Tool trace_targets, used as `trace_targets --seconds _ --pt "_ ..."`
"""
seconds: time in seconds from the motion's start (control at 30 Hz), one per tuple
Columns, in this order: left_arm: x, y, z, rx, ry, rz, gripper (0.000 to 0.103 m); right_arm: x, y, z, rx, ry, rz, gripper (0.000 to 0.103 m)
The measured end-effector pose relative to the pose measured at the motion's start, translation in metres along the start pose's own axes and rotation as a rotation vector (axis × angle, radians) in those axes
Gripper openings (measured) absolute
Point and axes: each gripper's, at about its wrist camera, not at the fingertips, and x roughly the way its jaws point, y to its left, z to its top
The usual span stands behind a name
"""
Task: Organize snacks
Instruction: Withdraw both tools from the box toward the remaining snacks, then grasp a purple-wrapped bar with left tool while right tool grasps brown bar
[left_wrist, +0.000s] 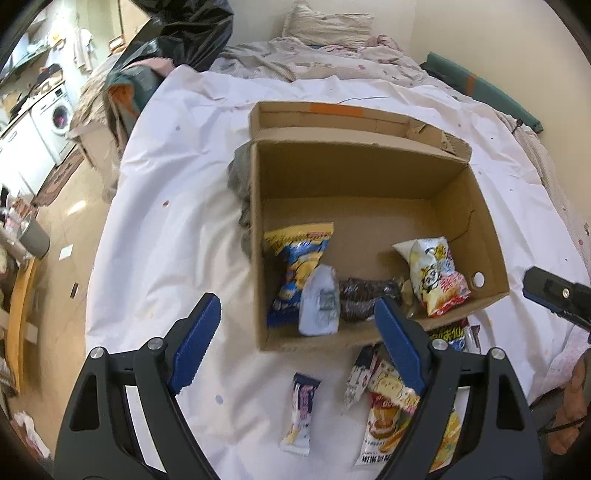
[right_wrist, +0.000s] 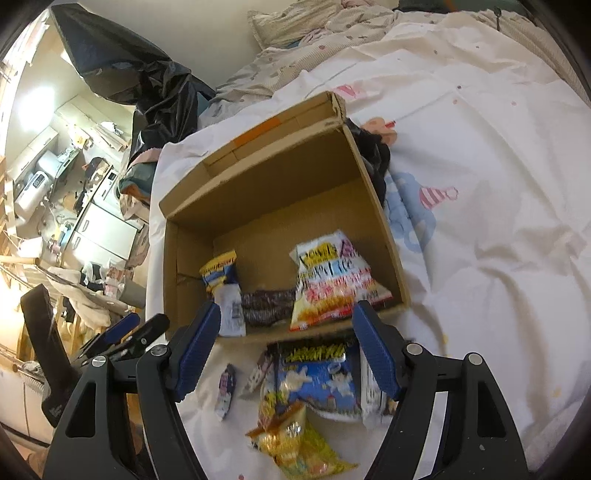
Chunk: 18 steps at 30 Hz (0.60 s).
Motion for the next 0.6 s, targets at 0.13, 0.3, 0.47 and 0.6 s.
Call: trace_targets --seconds 0.13,0.3,0.47,0.6 --pt "-0.001 0.011 -0.011 -0.049 0.031 0.01 0.083 -0.006 -0.004 -0.011 0.008 0.008 -0.004 0.077" --pt "0.0 0.021 -0.022 -0.092 0.057 0.021 0.083 -0.013 -0.014 -0.024 0.046 0.019 -0.014 0.077" --pt "0.02 0.034 -0.034 -0.142 0.153 0.038 0.083 -0.013 -0.031 -0.03 0.1 0.039 -0.033 0.076" --pt "0.046 0.026 -0.051 -0.122 0.268 0.023 0.078 -0.014 -0.045 -0.03 0.137 0.043 -0.049 0.076"
